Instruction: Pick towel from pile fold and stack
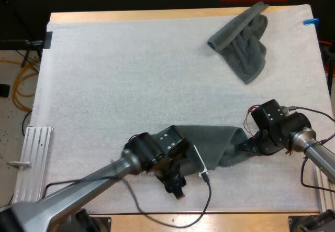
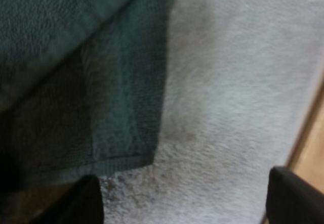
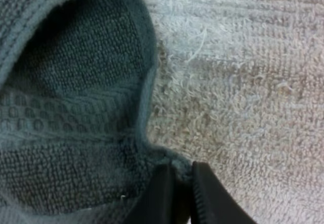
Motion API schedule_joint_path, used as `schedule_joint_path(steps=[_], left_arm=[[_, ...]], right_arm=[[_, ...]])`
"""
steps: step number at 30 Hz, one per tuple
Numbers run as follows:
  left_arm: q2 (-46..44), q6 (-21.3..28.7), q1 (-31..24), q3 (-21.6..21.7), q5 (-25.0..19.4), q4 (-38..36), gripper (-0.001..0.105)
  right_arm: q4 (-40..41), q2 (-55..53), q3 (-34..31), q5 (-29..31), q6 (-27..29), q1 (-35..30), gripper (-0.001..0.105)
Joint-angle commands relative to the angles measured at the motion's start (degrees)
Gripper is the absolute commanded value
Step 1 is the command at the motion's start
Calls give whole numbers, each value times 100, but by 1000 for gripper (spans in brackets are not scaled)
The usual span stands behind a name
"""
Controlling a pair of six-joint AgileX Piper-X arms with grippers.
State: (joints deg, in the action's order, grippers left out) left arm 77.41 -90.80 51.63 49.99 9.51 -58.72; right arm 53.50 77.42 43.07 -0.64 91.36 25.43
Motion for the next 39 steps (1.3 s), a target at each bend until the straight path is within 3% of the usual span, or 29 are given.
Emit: schedule_joint_path(steps=[1,9,20,23,30,37,39], left_arm=[[145,-120,19,24,-123,132,64],[895,-280,19,24,-183,612,64],[1462,-412,19,24,-296,613,60],[1479,-428,19,24,-295,613,48],[1436,-487,19,39,-210,529,1],[571,-458,19,39,111,175,0],[97,-449,19,39,529,127,0]], right_arm=[[7,-51,3,-1,-8,-10,0],[7,-51,3,-1,36,-10,0],[-4,-51,3,-1,117,-10,0],[-4,-51,3,-1,136,-10,0],[-89,-62,27,-1,136,-10,0],[-91,-423,307,12,193,-10,0],[-102,-577,498,93,193,-10,0]])
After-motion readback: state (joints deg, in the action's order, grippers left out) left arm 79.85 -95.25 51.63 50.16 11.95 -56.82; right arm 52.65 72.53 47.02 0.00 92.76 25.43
